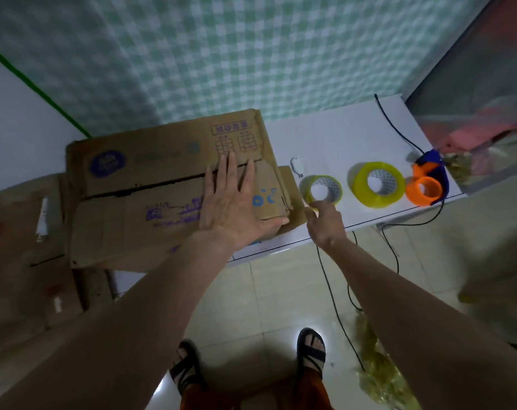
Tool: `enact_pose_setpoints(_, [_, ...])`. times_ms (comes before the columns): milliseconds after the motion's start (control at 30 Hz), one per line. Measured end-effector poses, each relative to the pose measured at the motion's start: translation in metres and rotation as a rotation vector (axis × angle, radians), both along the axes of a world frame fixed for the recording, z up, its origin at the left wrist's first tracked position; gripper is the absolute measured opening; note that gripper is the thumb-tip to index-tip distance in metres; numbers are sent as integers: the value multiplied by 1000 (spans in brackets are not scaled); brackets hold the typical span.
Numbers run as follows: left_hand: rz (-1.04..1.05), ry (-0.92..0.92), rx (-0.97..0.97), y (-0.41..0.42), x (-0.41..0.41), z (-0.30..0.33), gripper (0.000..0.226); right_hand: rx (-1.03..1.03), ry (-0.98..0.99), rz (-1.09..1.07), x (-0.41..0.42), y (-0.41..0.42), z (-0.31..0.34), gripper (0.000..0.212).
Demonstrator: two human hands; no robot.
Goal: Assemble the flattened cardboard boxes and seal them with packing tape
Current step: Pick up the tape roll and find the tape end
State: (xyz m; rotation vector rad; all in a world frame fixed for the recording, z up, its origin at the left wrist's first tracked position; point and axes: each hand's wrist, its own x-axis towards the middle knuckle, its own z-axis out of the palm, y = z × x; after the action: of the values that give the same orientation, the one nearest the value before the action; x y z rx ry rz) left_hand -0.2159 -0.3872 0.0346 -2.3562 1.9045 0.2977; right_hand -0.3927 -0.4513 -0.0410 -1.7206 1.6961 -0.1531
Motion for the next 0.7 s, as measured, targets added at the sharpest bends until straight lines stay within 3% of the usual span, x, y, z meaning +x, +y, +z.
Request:
enact_pose_setpoints(133, [0,-52,-45,1,2,-7,124,-33,204,219,-1,-24,-38,37])
enact_pose_setpoints(433, [-12,-41,-131,5,1,-14,129,26,491,279,-8,-47,-88,45])
enact_pose_setpoints(500, [-5,-35,-136,3,2,-14,128,12,407,230,-10,-50,-85,40])
enact_pose_setpoints(700, [11,21,-75,3,-4,-7,129,-68,-101,-96,-21,-38,-27,18])
